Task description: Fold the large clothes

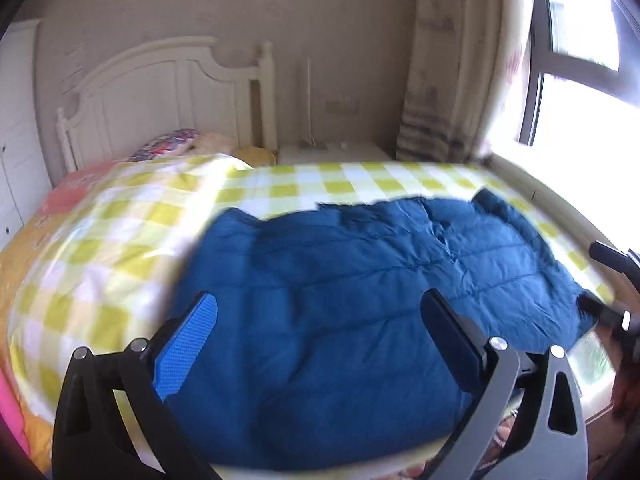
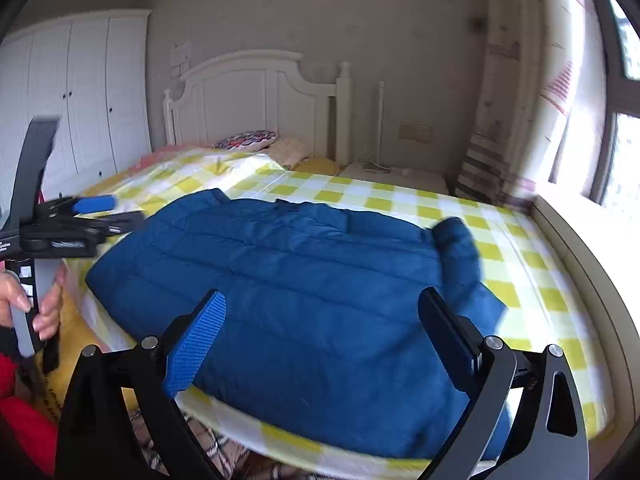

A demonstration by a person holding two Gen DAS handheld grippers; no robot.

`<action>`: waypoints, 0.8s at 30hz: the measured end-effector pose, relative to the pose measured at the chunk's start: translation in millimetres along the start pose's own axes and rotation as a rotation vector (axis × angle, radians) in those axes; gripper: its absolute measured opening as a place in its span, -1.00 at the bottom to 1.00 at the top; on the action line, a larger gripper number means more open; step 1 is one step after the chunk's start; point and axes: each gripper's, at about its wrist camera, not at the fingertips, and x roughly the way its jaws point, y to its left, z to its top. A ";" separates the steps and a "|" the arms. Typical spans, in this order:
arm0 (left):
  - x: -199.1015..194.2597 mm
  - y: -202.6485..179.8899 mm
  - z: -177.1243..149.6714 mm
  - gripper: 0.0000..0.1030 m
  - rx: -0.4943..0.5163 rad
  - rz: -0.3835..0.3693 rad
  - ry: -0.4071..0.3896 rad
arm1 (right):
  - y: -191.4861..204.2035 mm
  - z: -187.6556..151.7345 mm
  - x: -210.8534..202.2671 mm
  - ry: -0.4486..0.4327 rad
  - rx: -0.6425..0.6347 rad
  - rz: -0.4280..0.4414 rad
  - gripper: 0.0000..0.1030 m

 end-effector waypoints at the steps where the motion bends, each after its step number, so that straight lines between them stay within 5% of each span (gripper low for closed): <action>1: 16.3 -10.1 1.5 0.96 0.008 0.010 0.028 | 11.1 -0.5 16.2 0.013 -0.017 -0.010 0.83; 5: 87.4 -21.4 -25.4 0.96 0.014 0.042 0.172 | 26.6 -32.3 77.6 0.138 -0.050 -0.044 0.86; 9: 84.4 -27.1 -47.8 0.96 0.105 0.086 0.084 | 31.5 -60.0 87.5 0.069 -0.100 -0.067 0.87; 19: 90.0 -26.8 -53.8 0.96 0.101 0.080 0.071 | 31.5 -69.7 93.9 0.025 -0.096 -0.073 0.88; 24: 85.4 -16.0 -39.6 0.95 0.071 0.014 0.176 | 29.8 -59.2 88.6 0.118 -0.068 -0.041 0.88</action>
